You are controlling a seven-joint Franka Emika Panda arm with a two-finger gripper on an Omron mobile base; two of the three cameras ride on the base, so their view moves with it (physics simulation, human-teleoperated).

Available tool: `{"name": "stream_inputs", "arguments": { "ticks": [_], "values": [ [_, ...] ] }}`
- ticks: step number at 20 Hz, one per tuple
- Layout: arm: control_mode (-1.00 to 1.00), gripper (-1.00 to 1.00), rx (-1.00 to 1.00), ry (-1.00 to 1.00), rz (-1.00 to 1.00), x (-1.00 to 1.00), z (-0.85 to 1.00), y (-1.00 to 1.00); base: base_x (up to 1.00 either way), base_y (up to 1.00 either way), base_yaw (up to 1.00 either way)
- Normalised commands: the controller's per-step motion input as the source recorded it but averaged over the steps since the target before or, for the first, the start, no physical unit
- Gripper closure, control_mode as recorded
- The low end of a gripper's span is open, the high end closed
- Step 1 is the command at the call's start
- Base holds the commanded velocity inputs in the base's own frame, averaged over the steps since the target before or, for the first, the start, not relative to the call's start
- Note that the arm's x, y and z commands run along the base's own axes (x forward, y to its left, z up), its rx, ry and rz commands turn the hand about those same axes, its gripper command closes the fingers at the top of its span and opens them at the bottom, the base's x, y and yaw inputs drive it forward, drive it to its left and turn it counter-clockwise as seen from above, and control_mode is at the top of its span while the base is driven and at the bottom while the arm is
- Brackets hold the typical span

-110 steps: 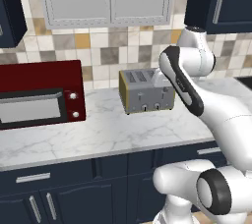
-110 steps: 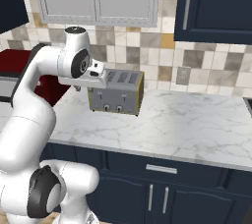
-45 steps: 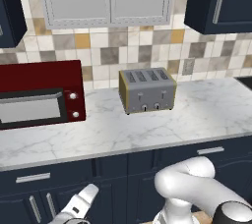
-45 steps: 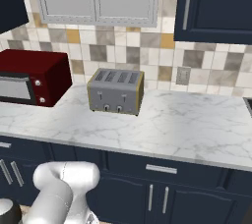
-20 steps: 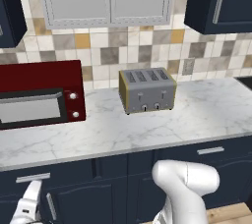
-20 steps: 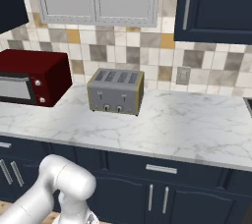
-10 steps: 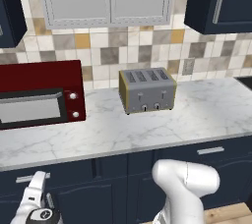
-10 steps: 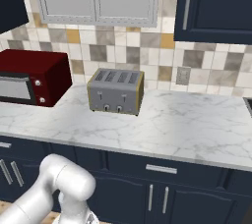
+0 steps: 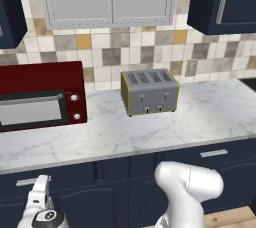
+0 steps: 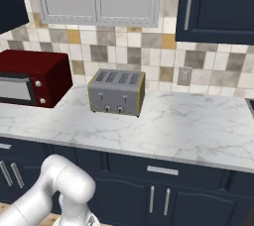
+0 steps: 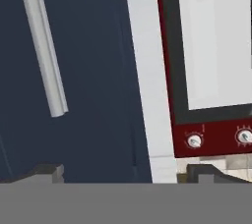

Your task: Take the tongs from the drawer on the left and place them on the dining counter next to the tray containing the hot dog.

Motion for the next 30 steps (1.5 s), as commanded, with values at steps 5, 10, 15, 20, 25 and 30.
{"name": "stream_inputs", "arguments": {
  "ticks": [5,10,15,20,25,30],
  "values": [
    [-1.0,-1.0,-0.06,0.0,0.0,0.29,-0.28,0.18,0.0,0.0,0.0],
    [-1.0,-1.0,-0.04,0.0,0.0,0.23,-0.29,0.44,0.0,0.0,0.0],
    [-1.0,-1.0,-0.04,0.0,0.0,0.22,-0.32,0.62,0.0,0.0,0.0],
    [-1.0,-1.0,-0.03,0.0,0.0,0.33,-0.4,0.56,0.0,0.0,0.0],
    [-1.0,-1.0,-0.01,0.0,0.0,0.41,-0.3,0.36,0.0,0.0,0.0],
    [-1.0,-1.0,-0.04,0.0,0.01,0.14,-0.47,0.03,0.0,0.0,0.0]
  ]
}}
